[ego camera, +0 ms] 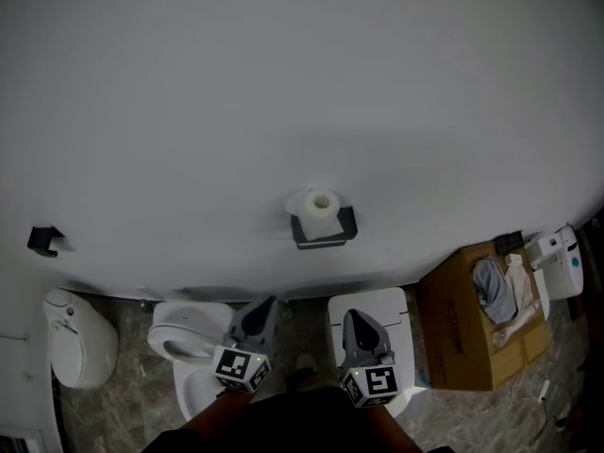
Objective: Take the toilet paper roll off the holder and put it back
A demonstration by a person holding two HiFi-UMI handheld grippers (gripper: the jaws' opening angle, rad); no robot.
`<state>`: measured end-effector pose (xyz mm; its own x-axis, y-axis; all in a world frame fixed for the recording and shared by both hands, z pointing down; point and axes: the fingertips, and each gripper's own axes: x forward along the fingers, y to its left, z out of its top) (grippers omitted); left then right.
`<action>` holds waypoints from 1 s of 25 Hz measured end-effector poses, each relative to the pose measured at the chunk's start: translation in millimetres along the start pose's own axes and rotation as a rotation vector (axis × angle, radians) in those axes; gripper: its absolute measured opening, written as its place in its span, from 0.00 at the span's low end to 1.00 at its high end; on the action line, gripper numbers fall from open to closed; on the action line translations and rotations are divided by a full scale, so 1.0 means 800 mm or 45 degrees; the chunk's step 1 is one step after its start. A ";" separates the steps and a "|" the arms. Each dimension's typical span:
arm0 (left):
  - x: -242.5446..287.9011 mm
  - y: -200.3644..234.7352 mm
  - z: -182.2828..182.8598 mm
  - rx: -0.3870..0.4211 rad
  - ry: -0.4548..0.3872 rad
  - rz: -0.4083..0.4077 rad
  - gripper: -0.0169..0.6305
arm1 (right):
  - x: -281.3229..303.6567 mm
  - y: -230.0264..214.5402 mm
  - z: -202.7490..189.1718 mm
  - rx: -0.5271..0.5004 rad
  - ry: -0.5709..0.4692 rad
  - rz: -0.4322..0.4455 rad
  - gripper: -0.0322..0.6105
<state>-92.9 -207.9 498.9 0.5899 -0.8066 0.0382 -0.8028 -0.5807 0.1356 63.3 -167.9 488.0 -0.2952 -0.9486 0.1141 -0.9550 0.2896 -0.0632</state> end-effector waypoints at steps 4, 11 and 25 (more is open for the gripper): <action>0.060 0.007 0.004 0.013 0.042 -0.007 0.05 | 0.041 -0.033 -0.004 0.000 -0.008 -0.009 0.05; 0.144 0.010 0.020 0.022 0.017 -0.107 0.12 | 0.091 -0.074 -0.014 0.005 0.023 -0.006 0.05; 0.273 0.022 0.020 0.066 0.092 -0.115 0.56 | 0.127 -0.144 0.007 0.074 -0.130 -0.103 0.05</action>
<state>20.4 -396.4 493.6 0.6635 -0.7416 0.0995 -0.7482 -0.6573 0.0906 143.2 -298.6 501.7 -0.2100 -0.9775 0.0198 -0.9716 0.2063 -0.1157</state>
